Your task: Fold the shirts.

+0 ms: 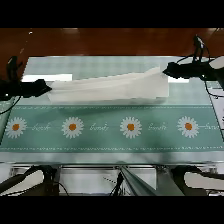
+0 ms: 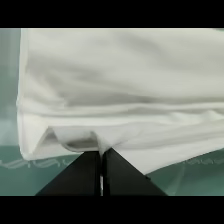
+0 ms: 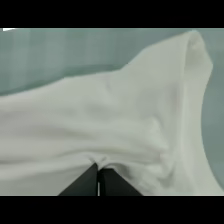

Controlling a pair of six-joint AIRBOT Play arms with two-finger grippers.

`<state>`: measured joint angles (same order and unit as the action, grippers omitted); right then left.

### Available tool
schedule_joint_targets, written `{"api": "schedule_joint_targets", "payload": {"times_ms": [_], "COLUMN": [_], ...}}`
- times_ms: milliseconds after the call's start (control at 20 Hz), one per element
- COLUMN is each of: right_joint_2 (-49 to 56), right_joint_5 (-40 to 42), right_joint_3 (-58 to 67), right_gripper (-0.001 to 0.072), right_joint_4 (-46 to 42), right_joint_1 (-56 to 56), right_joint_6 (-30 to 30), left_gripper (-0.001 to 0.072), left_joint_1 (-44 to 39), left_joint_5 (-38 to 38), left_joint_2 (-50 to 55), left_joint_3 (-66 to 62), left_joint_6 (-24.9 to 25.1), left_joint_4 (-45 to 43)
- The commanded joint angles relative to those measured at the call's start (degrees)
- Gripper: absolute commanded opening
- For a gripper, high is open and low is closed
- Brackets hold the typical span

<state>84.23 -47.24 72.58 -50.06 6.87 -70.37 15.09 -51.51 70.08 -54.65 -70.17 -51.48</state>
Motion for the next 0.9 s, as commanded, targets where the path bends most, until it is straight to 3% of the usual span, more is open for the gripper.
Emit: {"api": "schedule_joint_targets", "payload": {"times_ms": [0,250,400,500,650,700,750,800,850], "right_joint_2": [8.81,16.92,19.76,20.44,18.47,16.92,14.93,12.87,10.97], "right_joint_5": [3.78,4.48,3.52,3.69,3.39,2.51,1.75,1.07,0.28], "right_joint_3": [8.46,13.62,13.62,13.62,13.66,13.66,13.66,13.66,13.66], "right_gripper": [0.0017,0.0018,0.0019,0.003,0.0357,0.0391,0.0416,0.043,0.0448], "right_joint_4": [0.63,1.7,1.68,1.64,1.51,1.18,-1.42,-7.02,-14.05], "right_joint_1": [-0.98,-2.08,-2.29,-2.27,-1.36,-0.48,0.59,1.62,2.58], "right_joint_6": [-3.13,-3.98,-4.5,-4.46,-1.88,0.57,2.51,2.71,1.88], "left_gripper": [0.0028,0.0028,0.0029,0.0046,0.0348,0.035,0.0402,0.0479,0.048], "left_joint_1": [-2.97,-5.2,-4.87,-4.87,-4.15,-3.45,-2.43,-1.31,-0.22], "left_joint_5": [11.41,14.99,15.41,15.28,12.59,9.64,6.1,2.36,-1.18], "left_joint_2": [3.32,13.86,18.78,19.98,19.87,19.87,19.87,19.87,19.87], "left_joint_3": [-1.53,-4.5,-6.43,-7.34,-9.05,-10.4,-12.13,-13.86,-15.32], "left_joint_6": [0.07,-0.48,-5.97,-6.62,-5.7,-4.81,-4.15,-4.02,-4.02], "left_joint_4": [0.59,0.59,0.59,0.59,0.5,0.44,0.28,0.28,0.31]}}
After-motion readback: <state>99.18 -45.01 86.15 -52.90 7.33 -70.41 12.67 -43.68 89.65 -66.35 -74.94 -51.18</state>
